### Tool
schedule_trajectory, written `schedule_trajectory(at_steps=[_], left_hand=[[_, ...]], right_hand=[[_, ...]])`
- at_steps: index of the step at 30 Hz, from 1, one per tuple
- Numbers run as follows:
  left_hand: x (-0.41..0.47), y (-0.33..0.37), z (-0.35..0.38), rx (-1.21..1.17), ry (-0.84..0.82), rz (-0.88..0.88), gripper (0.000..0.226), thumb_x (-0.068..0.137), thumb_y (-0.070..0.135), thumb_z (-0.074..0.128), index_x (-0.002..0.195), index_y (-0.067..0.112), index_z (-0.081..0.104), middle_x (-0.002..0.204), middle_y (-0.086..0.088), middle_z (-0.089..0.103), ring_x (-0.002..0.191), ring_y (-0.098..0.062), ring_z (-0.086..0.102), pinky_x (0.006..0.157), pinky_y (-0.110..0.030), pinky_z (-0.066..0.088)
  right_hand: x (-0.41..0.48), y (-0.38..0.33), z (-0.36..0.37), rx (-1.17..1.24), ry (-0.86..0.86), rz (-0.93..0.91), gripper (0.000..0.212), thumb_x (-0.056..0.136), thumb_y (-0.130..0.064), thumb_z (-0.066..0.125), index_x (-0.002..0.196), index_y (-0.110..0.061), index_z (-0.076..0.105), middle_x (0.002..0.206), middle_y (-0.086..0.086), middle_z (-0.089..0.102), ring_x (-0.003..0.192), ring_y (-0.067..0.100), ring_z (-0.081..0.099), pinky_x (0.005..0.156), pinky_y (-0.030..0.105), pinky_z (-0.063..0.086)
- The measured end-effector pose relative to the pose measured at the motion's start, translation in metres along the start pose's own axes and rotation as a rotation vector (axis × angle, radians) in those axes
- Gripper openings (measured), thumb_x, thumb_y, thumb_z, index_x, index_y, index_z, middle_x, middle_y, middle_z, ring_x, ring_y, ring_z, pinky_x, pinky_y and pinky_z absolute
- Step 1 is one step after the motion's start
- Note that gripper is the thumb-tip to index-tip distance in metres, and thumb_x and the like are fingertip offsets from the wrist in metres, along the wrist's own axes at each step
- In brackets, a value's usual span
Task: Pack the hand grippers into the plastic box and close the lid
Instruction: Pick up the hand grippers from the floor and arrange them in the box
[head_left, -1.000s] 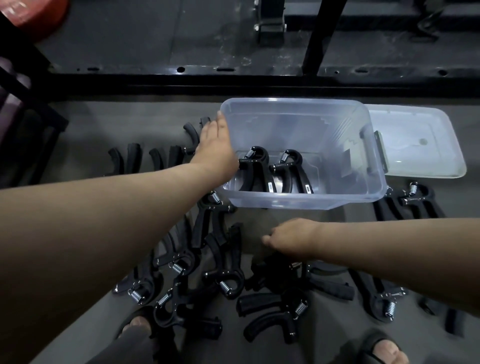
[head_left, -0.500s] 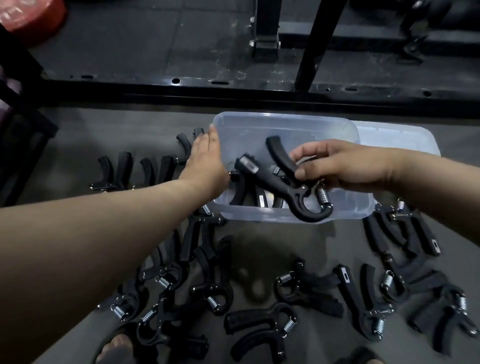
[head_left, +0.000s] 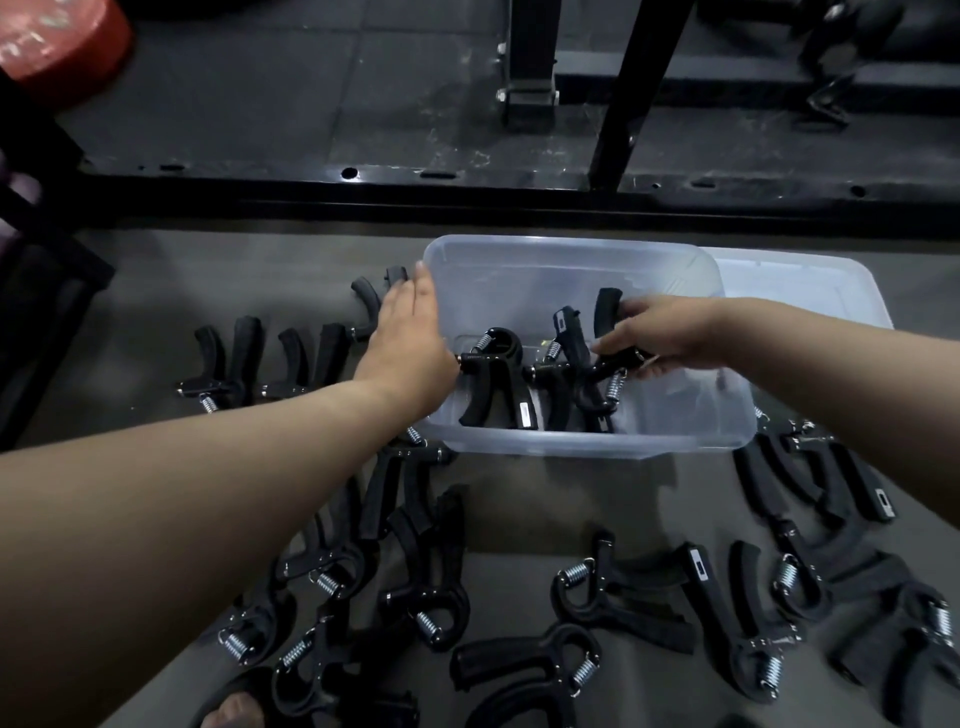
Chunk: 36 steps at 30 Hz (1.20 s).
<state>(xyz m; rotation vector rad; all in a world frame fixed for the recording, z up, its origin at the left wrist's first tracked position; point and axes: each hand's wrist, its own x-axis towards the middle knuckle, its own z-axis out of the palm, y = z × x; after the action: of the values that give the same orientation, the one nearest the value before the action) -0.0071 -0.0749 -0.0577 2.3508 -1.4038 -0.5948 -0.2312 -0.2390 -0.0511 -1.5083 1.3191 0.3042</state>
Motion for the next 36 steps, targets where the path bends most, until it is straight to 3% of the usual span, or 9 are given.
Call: schedule_trajectory(at_steps=[5,7,9,13,19,24,27,30,36], left_hand=[[0.0,-0.001,0.0,-0.021,0.008,0.005,0.086,0.081,0.001,0.036,0.153,0.015,-0.009,0.161,-0.002,0.002,0.148,-0.016,-0.005,0.121,-0.039,0.008],[0.0,-0.001,0.001,-0.033,0.008,0.005,0.086,0.081,0.0,0.035,0.154,0.016,-0.008,0.161,-0.002,0.001,0.148,-0.015,-0.005,0.121,-0.038,0.006],[0.0,-0.002,0.001,-0.036,0.02,0.011,0.086,0.08,0.0,0.035,0.154,0.015,-0.007,0.16,-0.002,0.004,0.148,-0.015,-0.003,0.121,-0.038,0.007],[0.002,-0.005,0.003,-0.031,0.032,0.021,0.085,0.081,0.002,0.036,0.154,0.014,-0.006,0.16,-0.003,0.007,0.148,-0.017,0.0,0.12,-0.04,0.01],[0.004,-0.006,0.005,-0.04,0.04,0.028,0.084,0.081,0.001,0.035,0.154,0.013,-0.004,0.159,-0.004,0.01,0.147,-0.017,0.002,0.12,-0.04,0.011],[0.004,-0.005,0.003,-0.04,0.037,0.028,0.085,0.081,0.001,0.037,0.154,0.013,-0.005,0.158,-0.005,0.011,0.147,-0.018,0.002,0.12,-0.04,0.012],[0.003,-0.005,0.003,-0.043,0.034,0.031,0.085,0.081,0.001,0.039,0.154,0.012,-0.004,0.158,-0.005,0.012,0.147,-0.018,0.004,0.12,-0.039,0.012],[0.003,-0.004,0.003,-0.042,0.036,0.028,0.085,0.081,0.002,0.039,0.154,0.012,-0.004,0.158,-0.005,0.013,0.147,-0.018,0.005,0.12,-0.039,0.013],[0.003,-0.004,0.003,-0.031,0.03,0.021,0.085,0.08,0.001,0.037,0.154,0.013,-0.004,0.158,-0.005,0.012,0.147,-0.018,0.004,0.12,-0.039,0.012]], right_hand=[[0.006,-0.025,-0.015,-0.458,0.021,-0.087,0.037,0.079,-0.028,0.079,0.111,-0.021,0.063,0.107,0.006,0.067,0.096,0.026,0.066,0.084,0.036,0.055],[0.009,-0.035,-0.018,-0.615,-0.016,-0.066,0.036,0.08,-0.03,0.078,0.112,-0.023,0.063,0.106,0.005,0.067,0.094,0.025,0.066,0.083,0.036,0.056],[0.013,-0.042,-0.018,-0.719,-0.039,-0.054,0.031,0.084,-0.028,0.075,0.107,-0.009,0.065,0.101,0.011,0.068,0.082,0.024,0.066,0.069,0.032,0.057],[0.018,-0.047,-0.019,-0.611,-0.158,0.047,0.026,0.089,-0.012,0.068,0.104,0.008,0.061,0.097,0.027,0.07,0.082,0.041,0.072,0.06,0.041,0.061],[0.015,-0.042,-0.029,-0.498,-0.25,-0.043,0.042,0.079,0.001,0.074,0.113,-0.02,0.061,0.101,0.016,0.069,0.081,0.03,0.073,0.061,0.034,0.058],[0.009,-0.049,-0.047,-0.568,-0.062,-0.179,0.025,0.068,-0.021,0.084,0.09,-0.02,0.072,0.083,0.007,0.073,0.078,0.023,0.066,0.074,0.036,0.051],[0.004,-0.047,-0.05,-0.592,-0.018,-0.205,0.022,0.071,-0.036,0.08,0.084,-0.02,0.072,0.087,0.009,0.073,0.083,0.026,0.065,0.074,0.037,0.049],[0.001,-0.042,-0.049,-0.484,-0.104,-0.171,0.019,0.079,-0.027,0.078,0.092,-0.016,0.069,0.093,0.018,0.073,0.08,0.031,0.07,0.063,0.037,0.056],[0.004,-0.038,-0.045,-0.529,-0.303,-0.129,0.012,0.085,-0.021,0.074,0.095,-0.015,0.074,0.093,0.013,0.074,0.081,0.025,0.069,0.074,0.033,0.056]])
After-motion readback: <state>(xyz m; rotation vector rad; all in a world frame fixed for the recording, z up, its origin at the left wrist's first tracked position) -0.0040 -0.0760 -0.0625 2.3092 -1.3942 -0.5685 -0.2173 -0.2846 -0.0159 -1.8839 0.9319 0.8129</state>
